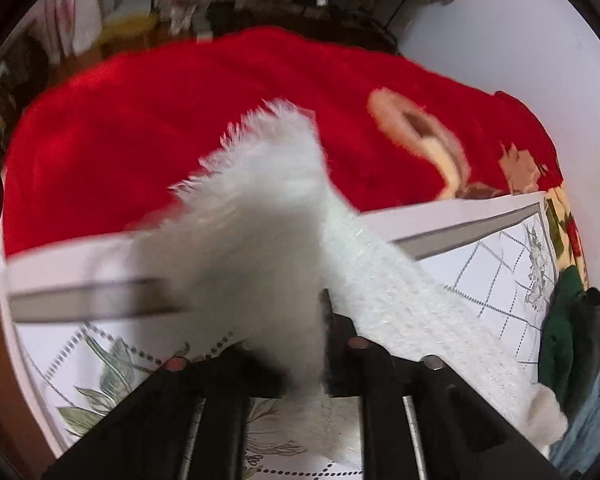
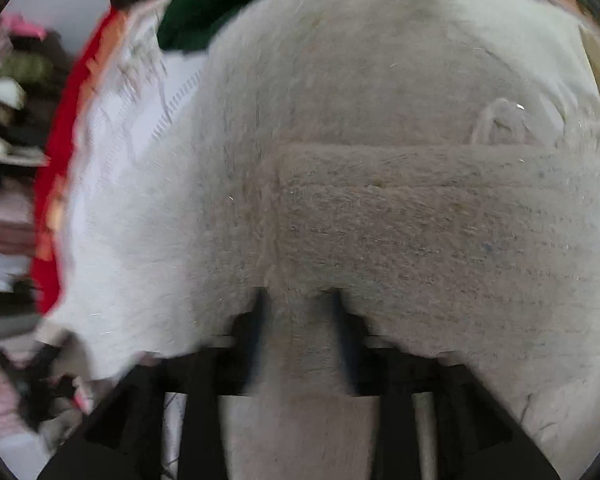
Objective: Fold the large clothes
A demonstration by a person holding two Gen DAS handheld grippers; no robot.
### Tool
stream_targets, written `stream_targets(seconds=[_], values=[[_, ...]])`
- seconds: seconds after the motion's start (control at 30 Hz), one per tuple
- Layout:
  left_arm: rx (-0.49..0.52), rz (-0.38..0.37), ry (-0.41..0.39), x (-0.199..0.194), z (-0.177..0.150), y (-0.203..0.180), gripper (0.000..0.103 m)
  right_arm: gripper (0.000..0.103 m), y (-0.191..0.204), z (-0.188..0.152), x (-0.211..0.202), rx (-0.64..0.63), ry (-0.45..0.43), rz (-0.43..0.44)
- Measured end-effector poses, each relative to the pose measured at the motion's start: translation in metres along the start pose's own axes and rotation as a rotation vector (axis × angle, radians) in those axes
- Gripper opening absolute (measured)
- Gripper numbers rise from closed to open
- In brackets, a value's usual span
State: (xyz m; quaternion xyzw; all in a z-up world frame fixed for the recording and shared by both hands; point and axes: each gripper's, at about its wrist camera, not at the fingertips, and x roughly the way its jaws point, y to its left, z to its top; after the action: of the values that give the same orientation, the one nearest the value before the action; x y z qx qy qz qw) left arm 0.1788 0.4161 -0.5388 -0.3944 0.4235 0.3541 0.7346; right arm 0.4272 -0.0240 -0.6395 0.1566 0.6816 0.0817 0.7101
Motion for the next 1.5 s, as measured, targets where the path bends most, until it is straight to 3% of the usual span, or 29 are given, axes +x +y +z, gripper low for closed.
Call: stream_targets(seconds=[0.03, 0.2, 0.3, 0.4, 0.5, 0.63, 0.73, 0.83, 0.93, 1.07, 1.1, 1.13, 1.17, 1.2, 1.3, 1.5], values=[[0.026, 0.008, -0.027, -0.010, 0.001, -0.005, 0.006, 0.073, -0.008, -0.003, -0.012, 0.007, -0.018, 0.003], [0.251, 0.018, -0.205, -0.078, -0.007, -0.069, 0.005, 0.073, -0.061, -0.024, -0.058, 0.024, -0.057, -0.024], [0.460, -0.020, -0.310, -0.134, -0.037, -0.134, 0.005, 0.074, -0.079, -0.026, -0.074, 0.046, -0.083, -0.071], [0.670, -0.099, -0.334, -0.176, -0.091, -0.200, 0.005, 0.076, -0.123, -0.031, -0.097, 0.102, -0.099, -0.095], [0.826, -0.203, -0.281, -0.201, -0.159, -0.254, 0.005, 0.076, -0.177, -0.042, -0.124, 0.178, -0.102, -0.102], [1.008, -0.366, -0.095, -0.219, -0.283, -0.321, 0.005, 0.076, -0.253, -0.061, -0.158, 0.248, -0.124, -0.141], [1.120, -0.433, 0.019, -0.216, -0.371, -0.356, 0.005, 0.076, -0.314, -0.078, -0.175, 0.318, -0.126, -0.177], [1.210, -0.435, 0.111, -0.196, -0.443, -0.376, 0.006, 0.076, -0.362, -0.093, -0.182, 0.380, -0.120, -0.203], [1.280, -0.361, 0.183, -0.161, -0.491, -0.390, 0.007, 0.076, -0.403, -0.107, -0.186, 0.418, -0.113, -0.231], [1.313, -0.300, 0.264, -0.132, -0.513, -0.390, 0.019, 0.076, -0.442, -0.118, -0.195, 0.436, -0.106, -0.229], [1.309, -0.302, 0.279, -0.131, -0.507, -0.389, 0.040, 0.076, -0.445, -0.118, -0.196, 0.436, -0.107, -0.224], [1.301, -0.307, 0.296, -0.130, -0.501, -0.387, 0.079, 0.076, -0.448, -0.118, -0.198, 0.436, -0.111, -0.212], [1.292, -0.314, 0.302, -0.132, -0.494, -0.384, 0.092, 0.076, -0.451, -0.117, -0.202, 0.438, -0.120, -0.189], [1.277, -0.323, 0.298, -0.138, -0.485, -0.380, 0.096, 0.076, -0.455, -0.118, -0.204, 0.440, -0.126, -0.175], [1.206, -0.329, 0.282, -0.159, -0.455, -0.363, 0.096, 0.076, -0.455, -0.108, -0.212, 0.453, -0.159, -0.071], [1.047, -0.165, 0.138, -0.156, -0.356, -0.313, 0.096, 0.076, -0.426, -0.068, -0.201, 0.453, -0.156, 0.184]])
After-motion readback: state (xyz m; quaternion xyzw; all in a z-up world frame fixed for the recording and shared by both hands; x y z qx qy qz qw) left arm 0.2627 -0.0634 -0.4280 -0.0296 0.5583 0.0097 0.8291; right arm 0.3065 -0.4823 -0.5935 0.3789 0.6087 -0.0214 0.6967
